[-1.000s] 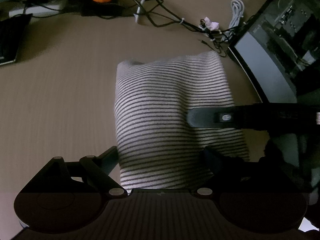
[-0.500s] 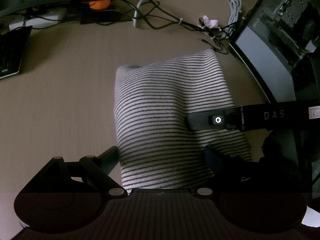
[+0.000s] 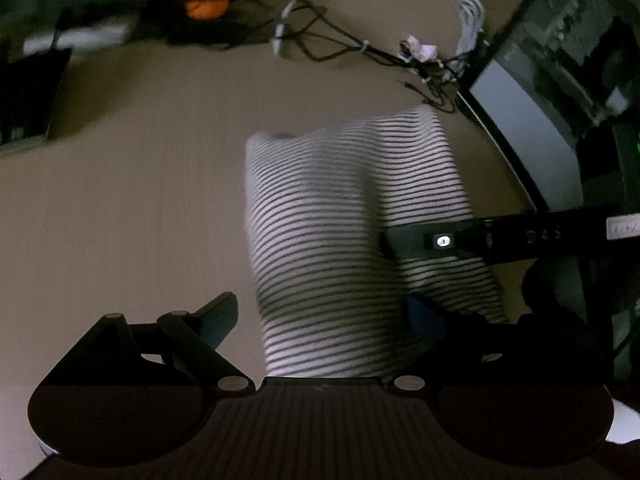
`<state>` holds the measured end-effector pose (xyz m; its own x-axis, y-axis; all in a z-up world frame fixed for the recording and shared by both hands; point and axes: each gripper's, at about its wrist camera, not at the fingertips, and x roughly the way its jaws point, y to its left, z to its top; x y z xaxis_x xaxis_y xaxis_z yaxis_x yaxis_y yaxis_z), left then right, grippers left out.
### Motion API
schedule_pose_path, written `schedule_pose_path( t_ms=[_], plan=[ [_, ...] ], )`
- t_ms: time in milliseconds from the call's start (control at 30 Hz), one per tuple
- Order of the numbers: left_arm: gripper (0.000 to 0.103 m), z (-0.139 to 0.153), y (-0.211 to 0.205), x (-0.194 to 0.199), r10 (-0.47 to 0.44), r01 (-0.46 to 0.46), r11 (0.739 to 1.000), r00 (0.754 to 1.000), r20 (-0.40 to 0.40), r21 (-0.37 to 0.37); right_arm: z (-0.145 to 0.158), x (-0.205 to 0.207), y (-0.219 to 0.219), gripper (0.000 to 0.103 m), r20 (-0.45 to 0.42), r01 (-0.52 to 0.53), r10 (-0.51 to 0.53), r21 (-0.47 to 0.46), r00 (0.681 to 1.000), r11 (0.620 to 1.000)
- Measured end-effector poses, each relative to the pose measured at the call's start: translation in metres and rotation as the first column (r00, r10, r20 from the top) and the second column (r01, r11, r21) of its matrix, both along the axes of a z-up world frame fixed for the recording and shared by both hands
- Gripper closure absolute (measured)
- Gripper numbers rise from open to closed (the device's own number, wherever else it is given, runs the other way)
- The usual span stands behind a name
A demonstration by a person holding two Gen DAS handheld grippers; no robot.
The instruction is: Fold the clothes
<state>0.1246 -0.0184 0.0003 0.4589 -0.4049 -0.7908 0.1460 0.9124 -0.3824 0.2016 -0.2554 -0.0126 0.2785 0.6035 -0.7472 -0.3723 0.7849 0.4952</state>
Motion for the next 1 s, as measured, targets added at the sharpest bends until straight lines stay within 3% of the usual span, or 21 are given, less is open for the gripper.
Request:
schedule_pose_path(
  t_ms=[200,333,467,567,667,733,800,1000],
  plan=[
    [0.01,-0.011,0.005,0.007,-0.015,0.012,0.99,1.0,-0.021,-0.138,-0.005,0.005,-0.002,0.016,-0.041,-0.003,0.005,0.04,0.999,0.999],
    [0.01,-0.013,-0.006,0.019,-0.035,0.033,0.991,0.999,-0.014,-0.127,-0.01,0.016,-0.003,0.013,-0.104,0.001,0.012,0.121,0.995,0.993],
    [0.01,-0.006,-0.01,0.041,-0.013,0.015,0.991,1.0,0.011,-0.136,-0.008,0.031,0.0,0.01,-0.093,0.017,-0.002,0.16,0.996,0.987],
    [0.01,0.009,-0.015,0.069,-0.015,0.023,0.992,0.998,0.064,-0.125,0.012,0.052,0.004,0.01,-0.007,0.01,-0.008,0.213,1.0,0.977],
    [0.009,0.03,-0.021,0.103,0.0,0.013,0.997,0.982,0.189,-0.07,0.035,0.082,0.006,0.01,0.135,0.016,-0.049,0.235,0.99,0.972],
    [0.009,0.033,-0.025,0.122,-0.005,0.008,1.0,0.969,0.248,-0.011,0.036,0.105,0.007,0.01,0.199,0.03,-0.07,0.198,0.978,0.98],
    [0.012,0.025,-0.025,0.141,0.0,-0.01,0.999,0.975,0.224,0.045,0.029,0.12,0.004,0.011,0.198,0.099,-0.118,0.105,0.973,0.99],
    [0.01,0.017,-0.013,0.142,0.005,-0.006,1.0,0.983,0.186,0.004,0.035,0.129,-0.014,0.01,0.347,0.246,-0.225,-0.017,0.91,0.969]
  ],
)
